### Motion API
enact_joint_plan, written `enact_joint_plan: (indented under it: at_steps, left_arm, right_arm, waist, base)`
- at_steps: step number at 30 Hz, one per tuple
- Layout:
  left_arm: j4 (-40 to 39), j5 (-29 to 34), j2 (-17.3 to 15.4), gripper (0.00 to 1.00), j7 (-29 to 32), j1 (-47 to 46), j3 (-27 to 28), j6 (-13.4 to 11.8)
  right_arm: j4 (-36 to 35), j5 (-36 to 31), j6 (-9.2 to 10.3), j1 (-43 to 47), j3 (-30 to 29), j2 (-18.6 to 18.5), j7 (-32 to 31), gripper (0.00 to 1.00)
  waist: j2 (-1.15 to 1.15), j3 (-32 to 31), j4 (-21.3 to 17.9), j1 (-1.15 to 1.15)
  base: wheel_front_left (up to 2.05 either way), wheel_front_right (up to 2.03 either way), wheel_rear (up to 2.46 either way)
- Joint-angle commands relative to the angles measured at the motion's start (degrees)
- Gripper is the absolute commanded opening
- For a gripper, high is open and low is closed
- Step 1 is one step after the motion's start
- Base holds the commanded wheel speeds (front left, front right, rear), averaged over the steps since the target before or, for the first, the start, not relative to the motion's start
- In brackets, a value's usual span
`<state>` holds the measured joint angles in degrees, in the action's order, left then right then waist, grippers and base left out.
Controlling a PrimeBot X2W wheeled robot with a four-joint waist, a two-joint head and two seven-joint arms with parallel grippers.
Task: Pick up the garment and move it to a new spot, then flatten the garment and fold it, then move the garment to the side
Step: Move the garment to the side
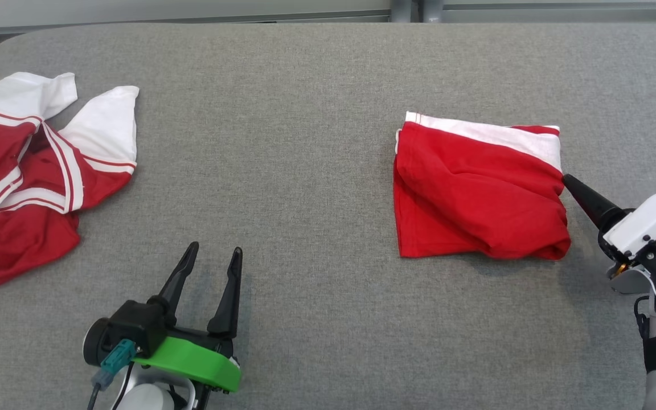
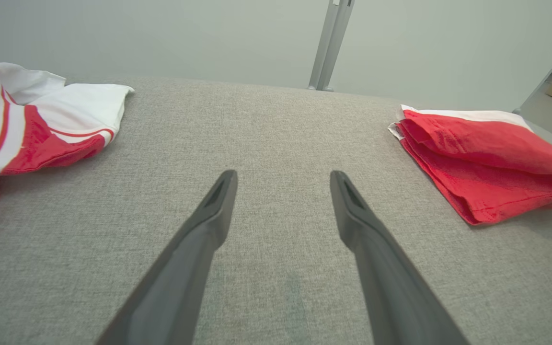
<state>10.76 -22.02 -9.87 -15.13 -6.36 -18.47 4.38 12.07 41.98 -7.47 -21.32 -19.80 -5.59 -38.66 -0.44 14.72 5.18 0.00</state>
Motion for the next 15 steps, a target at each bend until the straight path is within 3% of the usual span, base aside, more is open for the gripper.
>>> enact_joint_plan:
  at_steps: [1,5,10,11,12,13,15]
  left_arm:
    - [0.02,0.34,0.04,1.00,-0.04,-0.85,0.21,0.30]
    - [0.40,0.91,0.61,1.00,-0.04,-1.93,0.15,0.72]
    - [0.78,1.16,1.58,1.00,-0.04,-2.01,0.46,1.07]
    - [0.81,1.22,1.80,1.00,-0.04,-1.98,0.59,1.12]
    - [0.86,1.31,2.04,1.00,-0.04,-1.92,0.72,1.07]
    - [0.92,1.40,2.21,1.00,-0.04,-1.82,0.78,1.15]
    - [0.78,1.57,2.50,1.00,-0.04,-1.61,1.22,1.23]
  right_arm:
    - [0.85,-0.01,-0.04,-0.95,-0.51,0.23,-0.12,1.00]
    - [7.21,-1.50,-0.04,-5.94,-2.47,1.08,-0.61,1.00]
    - [10.11,-2.95,-0.04,-7.60,-0.67,0.88,-0.93,0.98]
    - [10.33,-3.10,-0.04,-7.69,-0.20,0.70,-0.68,0.43]
    - [10.33,-3.44,-0.04,-7.71,0.36,0.37,-0.27,0.07]
    - [10.16,-3.25,-0.04,-7.75,1.00,0.17,0.17,0.00]
    - [9.81,-2.40,-0.04,-7.94,2.06,-0.16,0.28,0.00]
  waist:
    - [0.44,0.53,0.21,0.00]
    - [0.44,1.20,1.38,0.00]
    - [0.44,1.30,2.64,0.00]
    - [0.44,1.28,2.82,0.00]
    - [0.44,1.22,3.01,0.00]
    - [0.44,1.11,3.18,0.00]
    - [0.44,1.01,3.34,0.00]
  base:
    - [0.00,0.00,0.00]
    - [0.00,0.00,0.00]
    - [0.00,0.00,0.00]
    - [0.00,0.00,0.00]
    - [0.00,0.00,0.00]
    - [0.00,0.00,0.00]
    - [0.00,0.00,0.00]
